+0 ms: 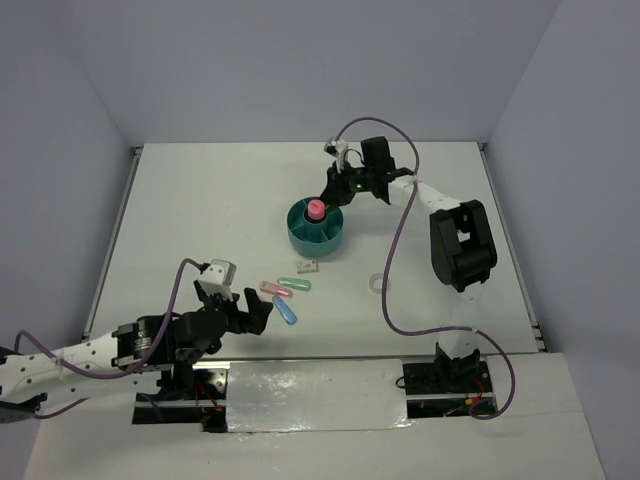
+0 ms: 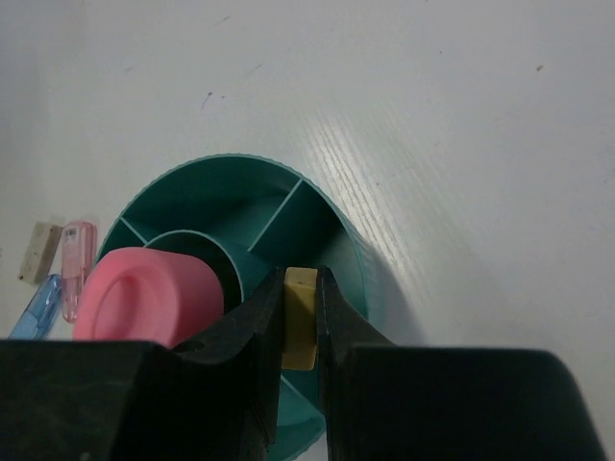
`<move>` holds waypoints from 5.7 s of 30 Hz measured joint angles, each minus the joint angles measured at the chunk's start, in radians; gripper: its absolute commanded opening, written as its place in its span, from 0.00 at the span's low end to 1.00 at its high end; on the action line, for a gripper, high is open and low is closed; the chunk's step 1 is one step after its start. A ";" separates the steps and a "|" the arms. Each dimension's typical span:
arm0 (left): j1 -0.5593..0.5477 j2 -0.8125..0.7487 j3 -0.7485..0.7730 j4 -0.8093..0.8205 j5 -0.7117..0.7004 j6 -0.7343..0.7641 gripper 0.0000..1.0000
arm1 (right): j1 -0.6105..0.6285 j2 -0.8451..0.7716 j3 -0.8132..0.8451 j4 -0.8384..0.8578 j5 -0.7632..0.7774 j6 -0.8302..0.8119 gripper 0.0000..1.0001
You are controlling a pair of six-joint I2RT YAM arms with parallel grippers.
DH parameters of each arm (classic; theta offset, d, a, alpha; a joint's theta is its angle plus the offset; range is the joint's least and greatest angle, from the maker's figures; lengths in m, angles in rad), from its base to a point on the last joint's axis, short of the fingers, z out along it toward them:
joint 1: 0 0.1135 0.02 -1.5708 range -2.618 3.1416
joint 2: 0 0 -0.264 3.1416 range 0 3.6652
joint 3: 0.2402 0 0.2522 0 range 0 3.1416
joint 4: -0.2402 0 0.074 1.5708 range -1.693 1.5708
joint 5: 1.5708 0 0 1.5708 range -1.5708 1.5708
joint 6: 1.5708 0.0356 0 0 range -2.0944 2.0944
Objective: Sort the stationery into containers
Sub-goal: Place the stationery in the storage box, then pick up the stationery from the center of the board, then place the stationery in the storage box.
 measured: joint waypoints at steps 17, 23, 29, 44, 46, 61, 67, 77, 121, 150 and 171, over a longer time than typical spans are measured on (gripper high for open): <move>0.000 0.071 -0.013 0.068 0.025 -0.012 0.99 | 0.000 0.002 -0.001 -0.018 0.027 0.018 0.45; 0.000 0.143 -0.013 0.050 -0.024 -0.083 0.99 | -0.006 -0.052 -0.002 -0.042 0.079 0.046 0.49; 0.142 0.368 -0.018 0.124 -0.011 -0.048 0.99 | -0.051 -0.294 -0.038 -0.039 0.129 0.126 0.58; 0.462 0.702 -0.063 0.504 0.276 0.256 0.99 | -0.043 -1.055 -0.487 0.110 0.072 0.293 0.98; 0.463 0.705 -0.063 0.505 0.295 0.256 0.99 | -0.041 -1.075 -0.501 0.108 0.070 0.303 0.98; 0.463 0.674 -0.013 0.264 0.265 -0.063 0.89 | -0.018 -1.084 -0.509 0.117 0.024 0.353 0.98; 0.463 0.702 0.030 0.161 0.201 -0.215 0.84 | 0.010 -1.081 -0.509 0.117 0.023 0.352 0.98; 0.464 0.872 0.161 0.026 0.124 -0.399 0.77 | 0.050 -1.063 -0.509 0.105 0.025 0.340 0.97; 0.313 0.962 0.150 -0.074 0.071 -0.690 0.63 | 0.098 -0.989 -0.547 0.112 0.133 0.426 1.00; 0.159 0.456 0.165 -0.199 -0.041 -0.789 0.00 | 0.650 -1.092 -1.187 0.648 0.692 0.780 0.78; 0.142 0.453 0.288 -0.114 -0.014 -0.738 0.00 | 0.820 -0.693 -1.005 0.912 0.961 0.731 0.54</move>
